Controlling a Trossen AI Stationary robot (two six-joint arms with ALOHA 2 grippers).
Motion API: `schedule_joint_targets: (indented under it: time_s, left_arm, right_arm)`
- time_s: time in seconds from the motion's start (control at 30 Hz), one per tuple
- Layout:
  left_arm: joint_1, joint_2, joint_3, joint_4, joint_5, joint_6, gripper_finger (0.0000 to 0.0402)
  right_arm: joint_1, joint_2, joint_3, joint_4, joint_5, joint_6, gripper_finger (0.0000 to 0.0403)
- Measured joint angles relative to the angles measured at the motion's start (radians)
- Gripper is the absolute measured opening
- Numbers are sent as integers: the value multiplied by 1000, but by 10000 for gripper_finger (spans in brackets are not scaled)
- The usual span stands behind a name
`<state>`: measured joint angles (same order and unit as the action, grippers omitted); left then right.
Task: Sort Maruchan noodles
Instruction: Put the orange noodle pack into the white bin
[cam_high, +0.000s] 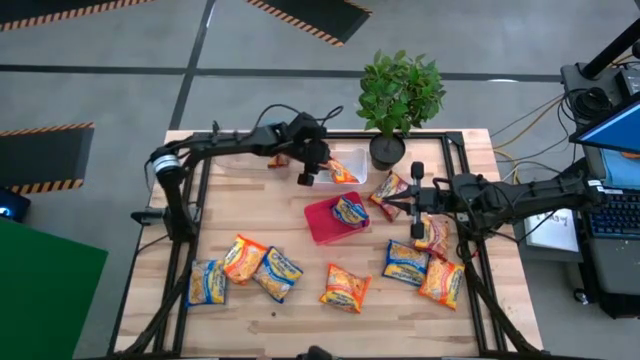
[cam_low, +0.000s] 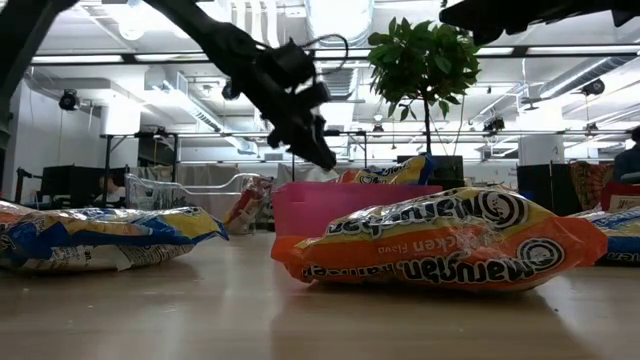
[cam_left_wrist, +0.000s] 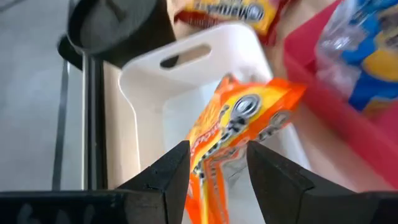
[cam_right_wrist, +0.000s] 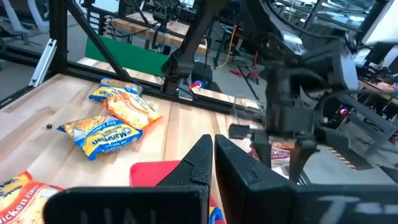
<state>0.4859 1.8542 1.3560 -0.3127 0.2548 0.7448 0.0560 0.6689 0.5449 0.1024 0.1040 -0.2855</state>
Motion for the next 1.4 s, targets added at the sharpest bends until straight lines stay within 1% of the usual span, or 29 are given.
schedule_joint_targets:
  time_s: [0.27,0.47,0.53,0.6,0.73,0.77,0.9,1.0,1.2,1.33,1.4]
  left_arm:
    - [19,83,25,0,31,31,142]
    - [19,120,26,17,19,32,136]
    - [20,124,26,18,16,37,123]
    - [20,125,25,19,1,49,99]
    - [19,125,25,21,-63,80,24]
    - [19,123,25,21,-75,89,13]
    - [18,106,26,14,-96,153,8]
    - [17,96,68,-43,-97,201,2]
    - [17,95,204,-265,-92,311,0]
    - [17,95,297,-376,-80,271,0]
    - [17,95,348,-472,-28,208,0]
  right_arm:
    - [-21,2,0,-17,1,7,9]
    - [-35,2,-2,-20,1,11,9]
    - [-38,2,-2,-19,1,13,9]
    - [-38,2,-3,-19,1,13,9]
    - [-38,2,-3,-18,1,13,9]
    - [-38,2,-3,-18,1,12,9]
    - [-38,2,-4,-18,1,9,9]
    - [-38,2,-5,-18,1,9,9]
    - [-38,2,-5,-18,1,12,9]
    - [-38,2,-5,-18,1,13,9]
    - [-38,2,-5,-18,1,13,9]
